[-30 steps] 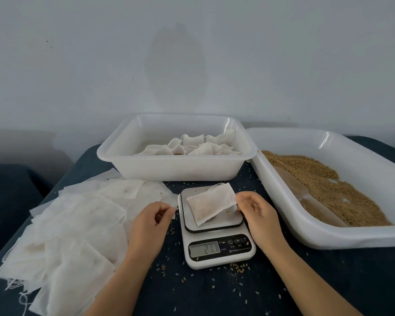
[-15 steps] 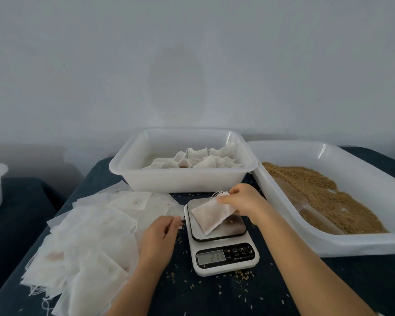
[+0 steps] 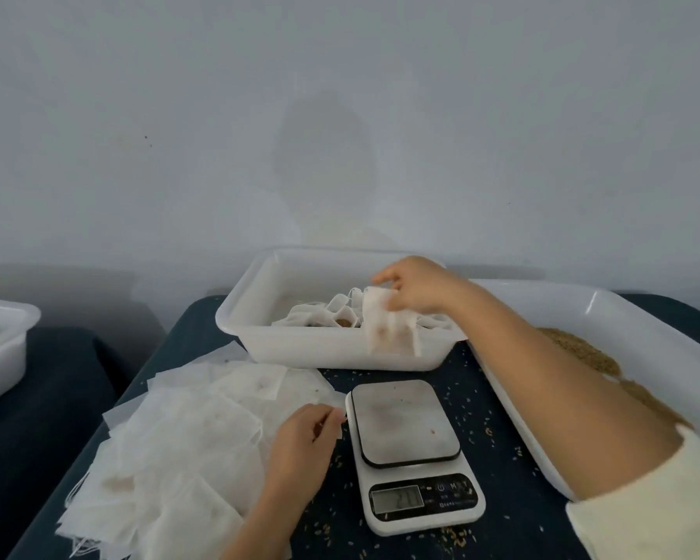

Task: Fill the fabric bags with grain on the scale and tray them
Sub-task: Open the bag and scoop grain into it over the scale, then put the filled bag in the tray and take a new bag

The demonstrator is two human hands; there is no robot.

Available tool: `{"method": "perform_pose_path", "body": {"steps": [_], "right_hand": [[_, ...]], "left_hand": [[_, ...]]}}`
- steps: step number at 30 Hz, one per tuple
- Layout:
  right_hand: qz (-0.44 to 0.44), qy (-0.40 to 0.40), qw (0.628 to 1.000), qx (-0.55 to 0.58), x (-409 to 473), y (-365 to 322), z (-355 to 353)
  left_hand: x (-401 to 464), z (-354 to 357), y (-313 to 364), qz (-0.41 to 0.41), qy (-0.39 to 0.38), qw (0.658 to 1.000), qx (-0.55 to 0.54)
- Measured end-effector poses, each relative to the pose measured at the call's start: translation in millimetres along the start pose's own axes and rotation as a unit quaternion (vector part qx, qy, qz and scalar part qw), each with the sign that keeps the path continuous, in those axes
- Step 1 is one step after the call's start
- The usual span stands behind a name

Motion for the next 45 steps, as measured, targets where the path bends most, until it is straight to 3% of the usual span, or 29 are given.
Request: {"method": "perform_pose_path", "body": {"steps": [4,12,17,27,33,40,45], "right_hand": [[-0.023,0.014,0.999,-0.026,33.8,-10.9,-9.2],[-0.069,0.101,0.992,0.027,111.8,0.2,-8.3],[-0.045,0.153,0.987,0.021,153.4,17.8,0.8],[-0.055,0.079,0.995,-0.032,167.7,34.8,77.5],[-0.013,0.011,0.995,-0.098,156.7,39.3,82.2],[-0.032,0.093,0.992,0.073,106.5,18.2,54.6],[-0.066,0.148,0.952,0.261,29.1,4.0,51.6]], "left_hand": [[17.6,-10.4,8.9,0.0,0.001,1.0,0.004],[31.0,-6.0,-15.6,0.026,-0.026,0.989,0.147],[31.1,-2.3,-25.9,0.02,0.023,0.989,0.143],[29.4,2.7,-32.7,0.015,0.036,0.992,0.123],[28.1,4.7,-33.8,0.025,0.033,0.991,0.127],[28.5,8.1,-26.3,0.085,0.005,0.978,0.193],[28.0,8.4,-17.7,0.116,-0.067,0.966,0.223]]}}
Point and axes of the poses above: each hand's wrist, its own x-axis towards the middle knuckle, its own z-axis out of the palm, y = z × x, the point moved 6 cm from there along x, towards the middle knuckle, and after that the axes turned 12 degrees about x, right-handed, at the moved point
